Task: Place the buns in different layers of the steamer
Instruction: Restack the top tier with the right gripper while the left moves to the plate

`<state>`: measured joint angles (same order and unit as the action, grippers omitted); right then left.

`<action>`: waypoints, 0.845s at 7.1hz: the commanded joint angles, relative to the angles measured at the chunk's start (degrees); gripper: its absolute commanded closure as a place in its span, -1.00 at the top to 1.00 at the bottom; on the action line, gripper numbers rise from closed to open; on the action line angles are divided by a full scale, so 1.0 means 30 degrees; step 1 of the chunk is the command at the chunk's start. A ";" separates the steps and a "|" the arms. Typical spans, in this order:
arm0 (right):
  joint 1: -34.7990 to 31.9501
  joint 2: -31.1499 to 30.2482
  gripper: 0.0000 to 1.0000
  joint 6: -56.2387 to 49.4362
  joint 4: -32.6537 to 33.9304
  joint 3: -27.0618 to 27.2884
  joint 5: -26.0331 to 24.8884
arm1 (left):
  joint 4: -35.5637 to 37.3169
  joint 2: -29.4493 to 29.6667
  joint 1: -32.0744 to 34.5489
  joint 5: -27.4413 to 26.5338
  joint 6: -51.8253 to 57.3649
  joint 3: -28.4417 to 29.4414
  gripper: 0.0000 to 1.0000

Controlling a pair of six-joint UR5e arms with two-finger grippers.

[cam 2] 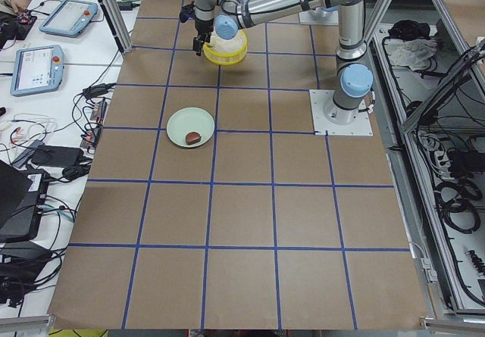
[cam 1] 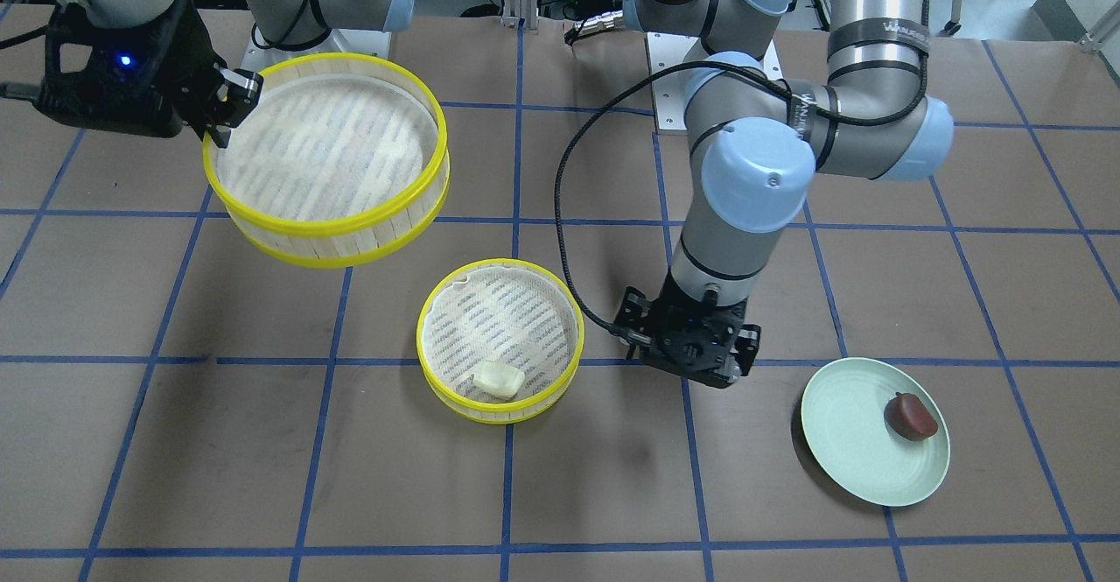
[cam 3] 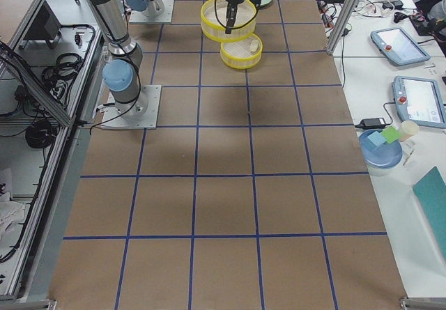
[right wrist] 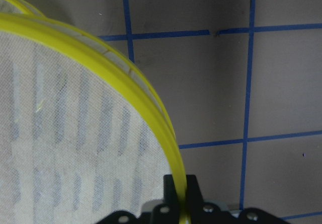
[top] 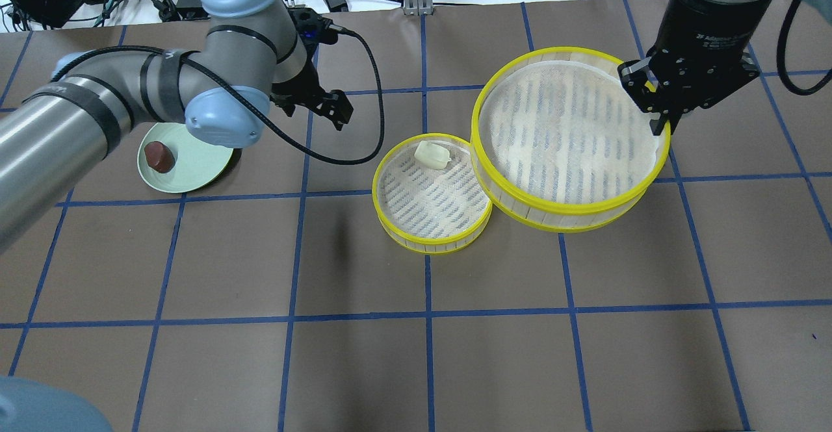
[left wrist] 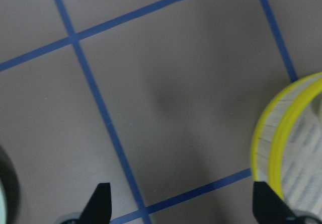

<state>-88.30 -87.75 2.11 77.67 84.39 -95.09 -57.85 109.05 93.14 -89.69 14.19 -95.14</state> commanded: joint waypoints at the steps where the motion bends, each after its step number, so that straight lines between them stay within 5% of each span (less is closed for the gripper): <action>1: -0.1638 0.2317 -1.00 0.1195 0.1725 -0.0384 0.0785 | -0.0663 -0.0430 -0.2878 -0.0133 0.0073 0.0015 1.00; 4: -0.4192 0.5454 -1.00 0.3602 0.4752 -0.0414 0.0699 | -0.1195 -0.0580 -0.5379 -0.0162 0.0073 -0.0014 1.00; 6: -0.4814 0.6482 -1.00 0.3663 0.5747 -0.0239 0.0700 | -0.1195 -0.0405 -0.6107 -0.1763 -0.0101 -0.0014 1.00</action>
<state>-101.60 -70.40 12.83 92.95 83.33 -92.84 -61.36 107.45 76.60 -91.99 14.22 -95.18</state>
